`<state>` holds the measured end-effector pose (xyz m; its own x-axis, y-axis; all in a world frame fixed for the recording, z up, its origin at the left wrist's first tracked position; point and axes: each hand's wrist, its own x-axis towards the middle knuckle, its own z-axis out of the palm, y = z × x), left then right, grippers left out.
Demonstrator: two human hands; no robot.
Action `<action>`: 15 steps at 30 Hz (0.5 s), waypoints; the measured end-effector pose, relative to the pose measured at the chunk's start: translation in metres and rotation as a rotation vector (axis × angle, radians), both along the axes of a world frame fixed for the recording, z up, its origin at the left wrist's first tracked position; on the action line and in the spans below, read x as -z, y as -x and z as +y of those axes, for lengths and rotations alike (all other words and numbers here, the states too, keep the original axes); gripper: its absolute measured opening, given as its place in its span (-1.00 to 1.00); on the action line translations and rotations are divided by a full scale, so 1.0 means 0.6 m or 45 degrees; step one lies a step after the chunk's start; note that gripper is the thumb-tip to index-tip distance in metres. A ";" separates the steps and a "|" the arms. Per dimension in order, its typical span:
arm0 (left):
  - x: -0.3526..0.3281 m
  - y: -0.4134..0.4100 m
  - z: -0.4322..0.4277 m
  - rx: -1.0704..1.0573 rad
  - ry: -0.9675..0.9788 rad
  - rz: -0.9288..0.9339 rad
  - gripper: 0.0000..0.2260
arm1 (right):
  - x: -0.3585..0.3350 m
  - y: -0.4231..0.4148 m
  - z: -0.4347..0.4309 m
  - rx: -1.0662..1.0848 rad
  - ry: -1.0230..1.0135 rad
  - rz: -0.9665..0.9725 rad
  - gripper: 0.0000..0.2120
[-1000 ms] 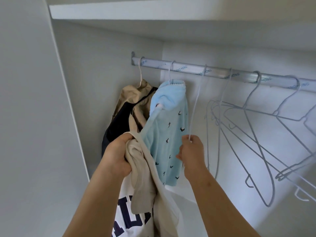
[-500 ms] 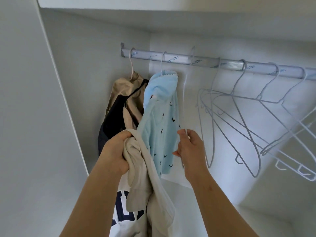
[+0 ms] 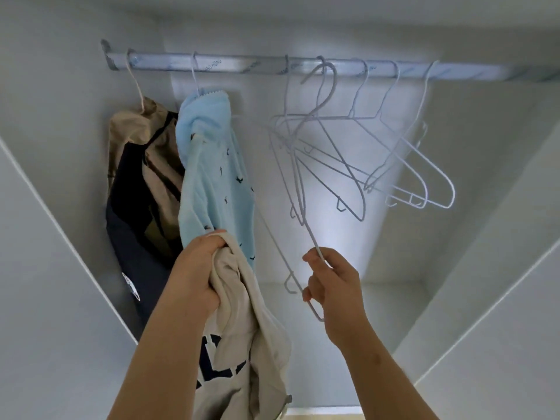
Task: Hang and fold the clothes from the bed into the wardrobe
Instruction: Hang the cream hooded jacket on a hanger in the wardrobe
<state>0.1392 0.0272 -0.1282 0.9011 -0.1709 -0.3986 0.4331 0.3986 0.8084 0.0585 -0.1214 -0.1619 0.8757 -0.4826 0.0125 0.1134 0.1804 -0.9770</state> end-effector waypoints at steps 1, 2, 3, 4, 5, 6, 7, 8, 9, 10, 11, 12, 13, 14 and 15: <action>0.002 0.010 -0.006 -0.002 0.005 0.008 -0.89 | -0.002 0.015 -0.005 -0.008 -0.024 -0.020 -0.82; 0.003 0.020 -0.011 -0.003 0.015 0.014 -0.93 | -0.004 0.031 -0.012 -0.021 -0.042 -0.044 -0.78; 0.003 0.032 -0.018 -0.001 0.026 0.021 -0.92 | -0.007 0.048 -0.019 -0.043 -0.054 -0.074 -0.75; 0.003 0.044 -0.024 0.000 0.030 0.024 -0.90 | -0.009 0.066 -0.028 -0.075 -0.066 -0.109 -0.71; 0.002 0.058 -0.034 0.003 0.022 0.027 -0.90 | -0.011 0.085 -0.037 -0.115 -0.080 -0.142 -0.71; 0.000 0.073 -0.043 0.015 0.003 0.029 -0.91 | -0.012 0.105 -0.046 -0.161 -0.094 -0.167 -0.73; -0.002 0.090 -0.052 0.035 -0.018 0.027 -0.94 | -0.011 0.128 -0.054 -0.208 -0.107 -0.176 -0.77; -0.005 0.110 -0.060 0.055 -0.031 0.015 -0.94 | -0.010 0.152 -0.063 -0.252 -0.113 -0.168 -0.79; -0.006 0.128 -0.066 0.073 -0.040 -0.002 -0.92 | -0.006 0.176 -0.072 -0.289 -0.112 -0.151 -0.80; -0.006 0.148 -0.070 0.094 -0.055 -0.027 -0.88 | 0.000 0.201 -0.080 -0.317 -0.102 -0.137 -0.79; -0.005 0.168 -0.073 0.116 -0.076 -0.054 -0.84 | 0.005 0.225 -0.088 -0.331 -0.083 -0.125 -0.76; -0.004 0.188 -0.076 0.136 -0.096 -0.082 -0.79 | 0.011 0.248 -0.096 -0.329 -0.052 -0.106 -0.71; -0.002 0.207 -0.078 0.140 -0.110 -0.104 -0.76 | 0.016 0.267 -0.102 -0.319 -0.010 -0.066 -0.68; 0.000 0.226 -0.081 0.129 -0.121 -0.117 -0.75 | 0.020 0.283 -0.107 -0.311 0.045 -0.004 -0.67; 0.002 0.242 -0.084 0.109 -0.134 -0.127 -0.75 | 0.024 0.296 -0.110 -0.321 0.115 0.080 -0.69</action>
<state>-0.0062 -0.0232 -0.1294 0.9209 -0.2107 -0.3280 0.3777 0.2743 0.8844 -0.1191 -0.1874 -0.1761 0.9685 -0.2486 -0.0125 0.0146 0.1071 -0.9941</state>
